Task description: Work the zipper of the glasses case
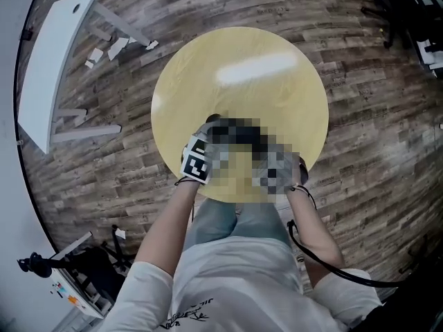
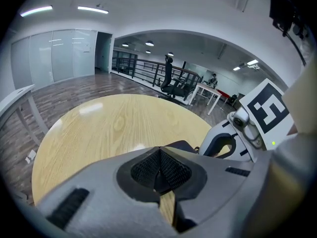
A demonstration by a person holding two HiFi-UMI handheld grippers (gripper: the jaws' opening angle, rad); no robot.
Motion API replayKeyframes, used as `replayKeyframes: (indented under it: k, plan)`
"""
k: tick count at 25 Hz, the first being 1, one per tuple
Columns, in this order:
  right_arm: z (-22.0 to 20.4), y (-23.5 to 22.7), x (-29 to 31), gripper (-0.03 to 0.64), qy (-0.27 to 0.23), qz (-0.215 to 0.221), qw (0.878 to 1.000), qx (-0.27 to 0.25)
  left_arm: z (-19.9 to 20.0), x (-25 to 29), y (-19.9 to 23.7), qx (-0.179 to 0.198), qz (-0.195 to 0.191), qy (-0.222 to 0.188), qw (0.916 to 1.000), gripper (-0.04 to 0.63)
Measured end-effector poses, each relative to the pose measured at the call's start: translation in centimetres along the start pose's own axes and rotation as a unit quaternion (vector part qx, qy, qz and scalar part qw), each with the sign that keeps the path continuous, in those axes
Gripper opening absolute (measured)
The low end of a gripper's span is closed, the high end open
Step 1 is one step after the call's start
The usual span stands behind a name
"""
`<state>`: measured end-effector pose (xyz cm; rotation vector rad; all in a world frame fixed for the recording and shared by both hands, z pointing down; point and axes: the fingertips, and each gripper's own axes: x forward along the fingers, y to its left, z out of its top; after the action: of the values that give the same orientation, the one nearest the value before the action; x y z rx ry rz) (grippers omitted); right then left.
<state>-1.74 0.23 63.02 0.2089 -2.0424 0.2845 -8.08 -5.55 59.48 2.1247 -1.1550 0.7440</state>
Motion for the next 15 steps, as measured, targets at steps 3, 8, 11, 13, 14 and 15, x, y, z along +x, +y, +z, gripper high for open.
replayKeyframes:
  k: [3, 8, 11, 13, 14, 15]
  plan:
    - [0.1, 0.2, 0.1, 0.000, -0.020, -0.029, 0.998, 0.056, 0.0, 0.0, -0.4, 0.007, -0.007, 0.003, 0.9999, 0.006]
    - [-0.8, -1.8, -0.9, 0.000, -0.026, -0.066, 0.995, 0.064, -0.2, -0.6, -1.2, 0.026, -0.047, 0.022, 0.9983, 0.006]
    - [-1.9, -4.4, -1.8, 0.000, -0.023, -0.081, 0.996, 0.032, -0.3, -0.5, -3.0, 0.067, -0.072, 0.039, 0.9944, 0.006]
    - [-2.3, -6.3, -2.0, 0.000, -0.020, -0.087, 0.996, 0.010, -0.3, 0.0, -4.3, 0.096, -0.086, 0.048, 0.9905, 0.006]
    - [-2.3, -7.2, -2.0, 0.000, -0.017, -0.088, 0.996, 0.003, -0.3, 0.3, -4.8, 0.111, -0.089, 0.053, 0.9885, 0.006]
    - [-2.3, -7.9, -1.8, 0.000, -0.013, -0.086, 0.996, -0.002, -0.3, 0.7, -5.1, 0.123, -0.089, 0.056, 0.9868, 0.006]
